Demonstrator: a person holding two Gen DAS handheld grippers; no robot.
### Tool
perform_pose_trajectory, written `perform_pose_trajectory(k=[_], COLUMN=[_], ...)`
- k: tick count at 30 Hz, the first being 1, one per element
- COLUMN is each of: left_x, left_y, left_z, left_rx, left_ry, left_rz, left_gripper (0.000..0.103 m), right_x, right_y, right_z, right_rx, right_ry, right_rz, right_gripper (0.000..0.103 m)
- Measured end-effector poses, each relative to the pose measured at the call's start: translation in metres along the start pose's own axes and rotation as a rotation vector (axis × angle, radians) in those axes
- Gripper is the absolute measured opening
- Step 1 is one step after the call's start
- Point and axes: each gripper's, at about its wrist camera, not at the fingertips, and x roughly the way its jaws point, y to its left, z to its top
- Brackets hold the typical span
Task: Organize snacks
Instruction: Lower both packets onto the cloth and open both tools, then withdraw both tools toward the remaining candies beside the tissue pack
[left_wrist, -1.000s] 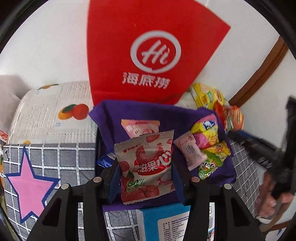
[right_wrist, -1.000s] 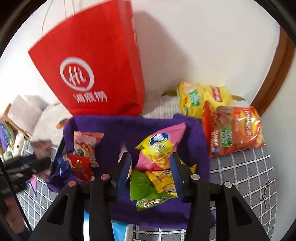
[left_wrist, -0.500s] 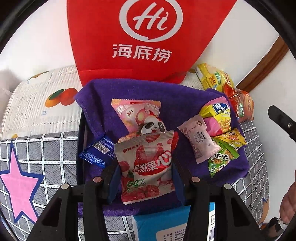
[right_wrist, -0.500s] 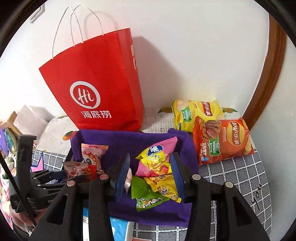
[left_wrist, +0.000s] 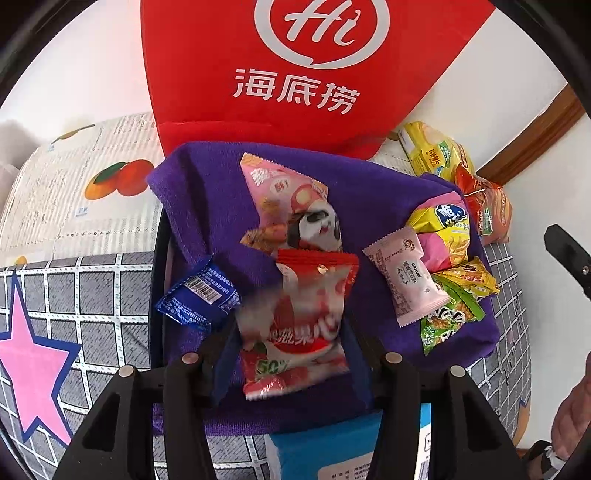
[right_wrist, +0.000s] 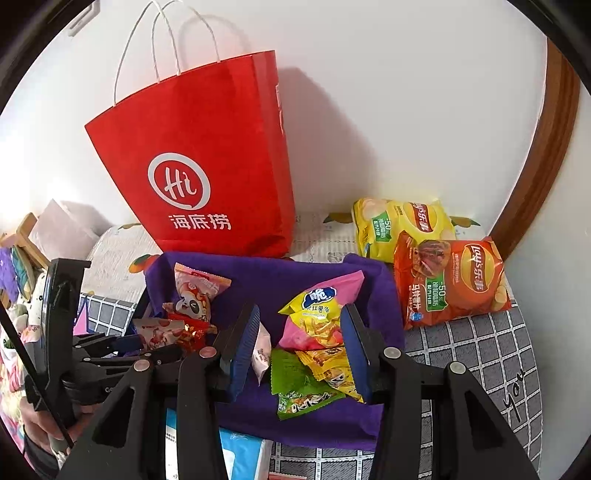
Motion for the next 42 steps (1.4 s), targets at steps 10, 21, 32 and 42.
perform_pose_trajectory(k=[10,21,32,42], left_x=[-0.03,-0.067,-0.097,-0.114], left_y=[0.007,0.007,-0.016,-0.026], left_z=[0.003,0.004,-0.009,-0.019], left_rx=[0.006,0.002,0.074,0.112], left_ry=[-0.059,-0.128,-0.161,-0.198], left_rz=[-0.023,-0.071,-0.075,-0.065], left_gripper=[0.054,0.057,0.058,0.058], right_x=[-0.003,-0.032,-0.029,-0.039], right_y=[0.016,0.026,0.018,0.026], right_z=[-0.004,-0.049,-0.157,-0.184], right_rx=[-0.04,-0.034,0.011,0.015], right_ry=[-0.007,0.038,0.223,0.221], right_rz=[-0.013,0.033,0.016,-0.003], right_gripper=[0.046,0.046,0.038,0.038])
